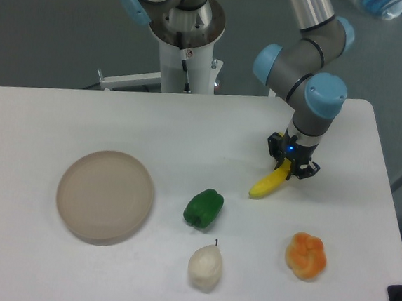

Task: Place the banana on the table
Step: 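Open the gripper to release the banana on the table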

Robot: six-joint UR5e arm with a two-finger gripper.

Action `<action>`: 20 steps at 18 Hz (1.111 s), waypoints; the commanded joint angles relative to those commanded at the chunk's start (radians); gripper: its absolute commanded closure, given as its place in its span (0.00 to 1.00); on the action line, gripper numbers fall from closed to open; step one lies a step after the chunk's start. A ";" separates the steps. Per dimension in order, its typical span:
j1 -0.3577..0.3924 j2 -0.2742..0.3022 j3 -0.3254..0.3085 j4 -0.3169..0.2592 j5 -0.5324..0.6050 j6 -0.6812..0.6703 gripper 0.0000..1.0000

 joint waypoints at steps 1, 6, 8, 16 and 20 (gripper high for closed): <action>0.000 0.000 0.000 0.000 0.000 0.000 0.62; 0.000 0.000 0.002 0.002 0.000 0.000 0.58; 0.000 -0.002 0.002 0.003 0.000 0.000 0.57; -0.009 0.002 0.020 0.003 0.000 -0.002 0.30; -0.021 0.015 0.067 0.002 -0.005 -0.005 0.00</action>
